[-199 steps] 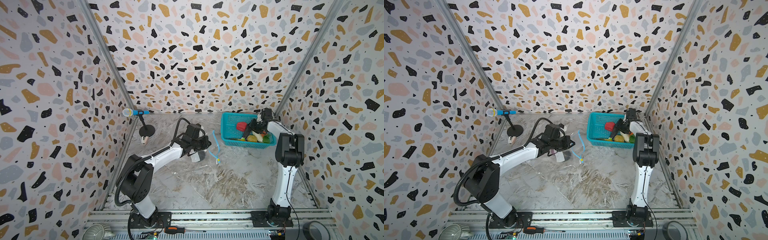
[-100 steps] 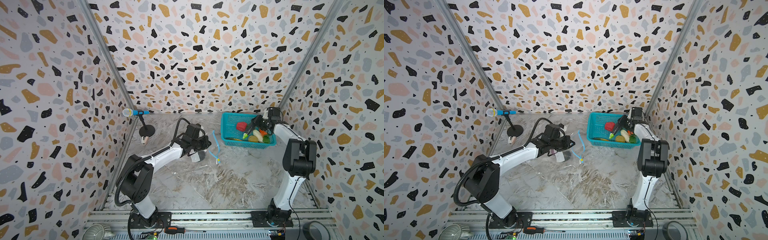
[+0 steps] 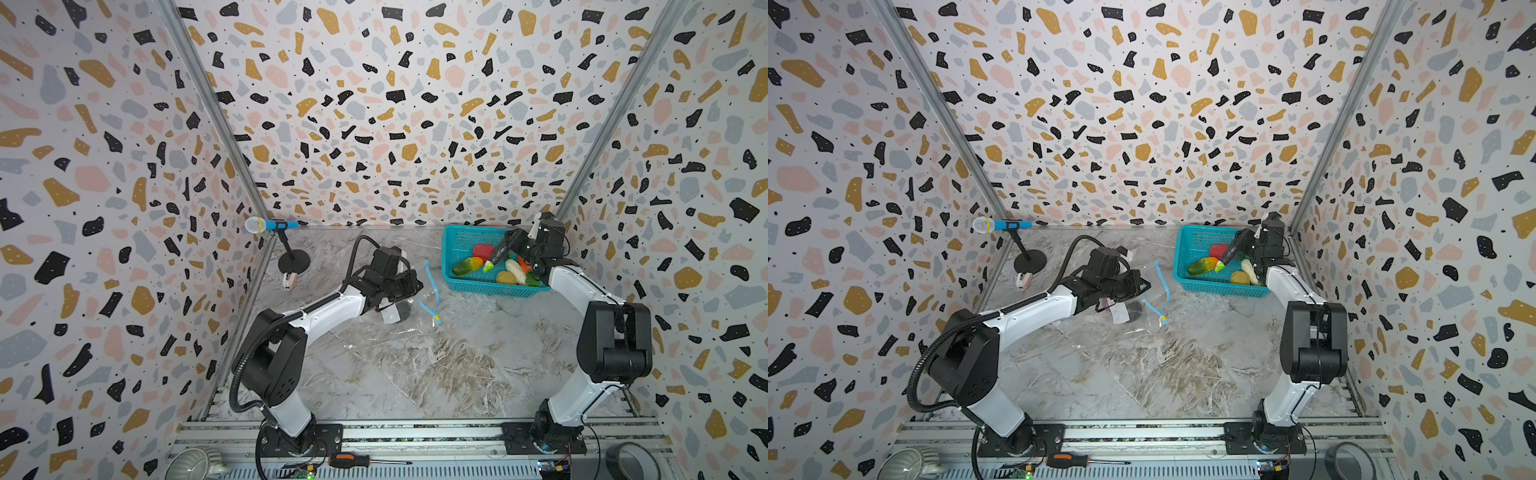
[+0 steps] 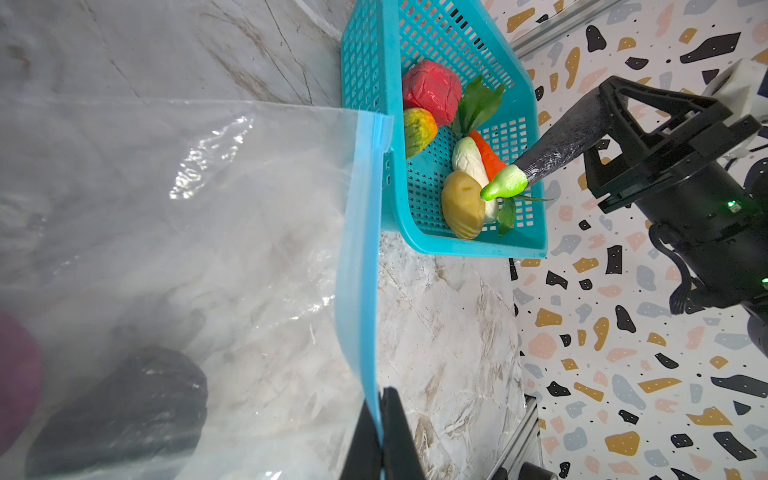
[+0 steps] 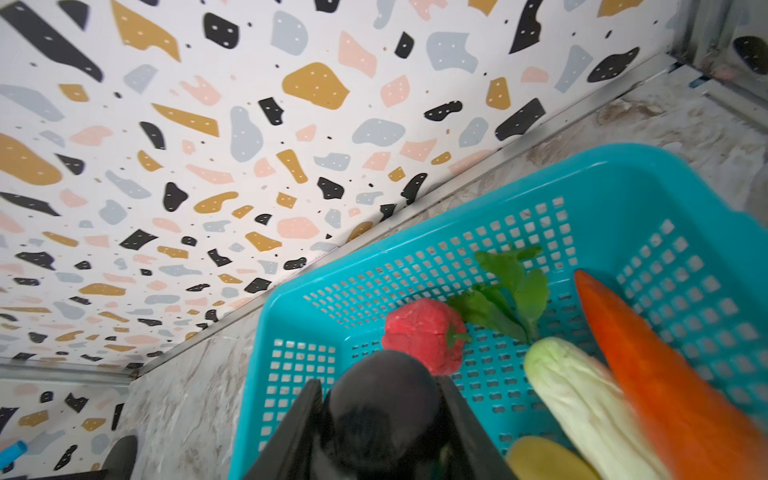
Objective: Place the food in the zip-top bag and seal the zipper
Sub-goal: 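Lift the eggplant with the right gripper and carry it to the bag mouth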
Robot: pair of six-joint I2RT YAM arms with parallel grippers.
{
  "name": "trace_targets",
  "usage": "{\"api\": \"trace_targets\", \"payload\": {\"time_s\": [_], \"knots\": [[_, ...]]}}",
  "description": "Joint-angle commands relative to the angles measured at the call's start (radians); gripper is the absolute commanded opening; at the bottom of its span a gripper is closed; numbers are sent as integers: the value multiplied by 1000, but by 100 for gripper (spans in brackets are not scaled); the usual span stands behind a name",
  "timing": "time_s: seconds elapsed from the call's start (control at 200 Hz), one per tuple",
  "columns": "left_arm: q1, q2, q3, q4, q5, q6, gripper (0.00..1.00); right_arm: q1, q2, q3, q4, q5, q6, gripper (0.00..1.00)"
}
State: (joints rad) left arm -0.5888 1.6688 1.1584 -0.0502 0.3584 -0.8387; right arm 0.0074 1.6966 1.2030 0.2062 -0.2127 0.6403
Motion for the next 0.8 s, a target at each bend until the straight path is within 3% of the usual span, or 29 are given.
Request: {"api": "trace_targets", "payload": {"time_s": [0.0,0.481,0.796], "knots": [[6,-11,19,33,13,-11,0,39,-86,-36,133,-14,35,36],[22,-18,70,13,9,-20,0,257,-279,-284,319,7,127,37],[24,-31,58,34,6,-36,0,392,-282,-364,330,17,157,37]]}}
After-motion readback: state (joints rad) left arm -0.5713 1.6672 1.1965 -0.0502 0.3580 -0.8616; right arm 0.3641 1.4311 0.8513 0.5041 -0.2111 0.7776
